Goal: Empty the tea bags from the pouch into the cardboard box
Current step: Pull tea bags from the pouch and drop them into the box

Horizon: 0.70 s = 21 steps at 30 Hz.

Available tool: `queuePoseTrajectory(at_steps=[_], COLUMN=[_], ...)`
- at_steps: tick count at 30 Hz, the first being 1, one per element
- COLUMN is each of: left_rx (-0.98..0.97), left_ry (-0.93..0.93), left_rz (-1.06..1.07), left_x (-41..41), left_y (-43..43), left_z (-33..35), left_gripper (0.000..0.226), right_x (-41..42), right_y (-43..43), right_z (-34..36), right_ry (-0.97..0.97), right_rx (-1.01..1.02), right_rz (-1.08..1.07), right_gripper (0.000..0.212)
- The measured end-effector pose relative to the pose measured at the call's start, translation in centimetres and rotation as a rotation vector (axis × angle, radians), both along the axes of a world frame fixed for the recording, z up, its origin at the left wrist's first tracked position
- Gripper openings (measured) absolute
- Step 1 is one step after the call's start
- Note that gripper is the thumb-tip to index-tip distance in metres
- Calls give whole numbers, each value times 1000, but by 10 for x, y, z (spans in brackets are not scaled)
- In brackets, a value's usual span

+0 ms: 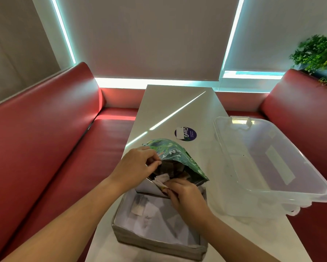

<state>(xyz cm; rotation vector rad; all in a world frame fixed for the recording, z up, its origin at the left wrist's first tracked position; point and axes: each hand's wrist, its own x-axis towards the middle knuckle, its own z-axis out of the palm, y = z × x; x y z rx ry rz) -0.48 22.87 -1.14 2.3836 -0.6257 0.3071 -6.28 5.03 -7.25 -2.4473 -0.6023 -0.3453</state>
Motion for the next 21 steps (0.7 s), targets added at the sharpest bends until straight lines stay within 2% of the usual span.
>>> queuePoseTrajectory(at_steps=[5,10,13,18,21], left_rx=[-19,-38,-59,-71,-77], left_ry=[31,40,49,79,92], left_rz=[-5,11,33,56,61], left_x=[0,4,9,11,11], left_y=[1,1,1,0,1], left_z=[-1,1,5,9,7], left_gripper=[4,3,3,6,8], right_x=[-22,-49,-58,-53,-43], right_y=[-11,-26,-32,-29,-20], right_z=[13,19,8,-18,-24], right_ry=[-31,-124,-109,46,38], right_rx=[107,121,78,-45,-135], right_rz=[21,112,162,146,128], right_gripper=[32,26,26,35,38])
